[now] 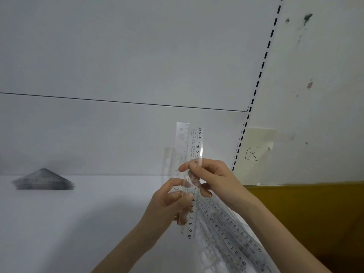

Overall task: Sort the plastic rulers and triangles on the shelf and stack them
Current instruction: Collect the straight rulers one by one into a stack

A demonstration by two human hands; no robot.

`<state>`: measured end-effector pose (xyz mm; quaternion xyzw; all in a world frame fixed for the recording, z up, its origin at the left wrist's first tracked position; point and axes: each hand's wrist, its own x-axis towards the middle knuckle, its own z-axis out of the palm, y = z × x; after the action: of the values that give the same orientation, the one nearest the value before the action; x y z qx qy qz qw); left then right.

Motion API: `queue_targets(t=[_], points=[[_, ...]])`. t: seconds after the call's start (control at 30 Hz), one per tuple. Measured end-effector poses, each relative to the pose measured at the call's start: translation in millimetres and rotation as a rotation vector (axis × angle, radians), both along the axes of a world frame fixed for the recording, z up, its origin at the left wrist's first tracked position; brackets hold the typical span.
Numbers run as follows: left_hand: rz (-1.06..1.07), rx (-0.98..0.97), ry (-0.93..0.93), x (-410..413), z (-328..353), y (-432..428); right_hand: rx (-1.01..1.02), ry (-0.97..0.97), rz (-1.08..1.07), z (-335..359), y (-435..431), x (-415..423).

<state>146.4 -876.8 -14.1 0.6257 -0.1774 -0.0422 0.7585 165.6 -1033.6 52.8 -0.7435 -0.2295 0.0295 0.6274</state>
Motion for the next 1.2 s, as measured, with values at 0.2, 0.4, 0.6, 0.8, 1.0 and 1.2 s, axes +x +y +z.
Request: queue_targets(t=[0.2,0.4,0.6,0.8,1.0,1.2], points=[[-0.029,-0.017,0.025,-1.2,1.0,-1.7,0.081,0.001,-0.078,0.5,-3.2,4.6],[-0.088,-0.017,0.047,-2.1,1.1,-2.8,-0.134,-0.147,-0.231,4.8,5.5,12.3],[-0.040,-0.046,0.107,-2.2,3.1,-4.1,-0.505,-0.328,-0.320,-1.1,7.8,26.3],[0.194,-0.098,0.168,13.5,-1.7,4.0,-0.890,-0.152,-0.337,-24.6,-61.7,27.1],[0.255,-0.077,0.147,12.9,-4.6,0.3,-0.901,0.120,-0.256,-58.7,-91.8,8.1],[0.261,-0.028,0.149,11.6,-7.6,-2.8,-0.660,0.231,-0.272,-60.9,-97.8,7.9]])
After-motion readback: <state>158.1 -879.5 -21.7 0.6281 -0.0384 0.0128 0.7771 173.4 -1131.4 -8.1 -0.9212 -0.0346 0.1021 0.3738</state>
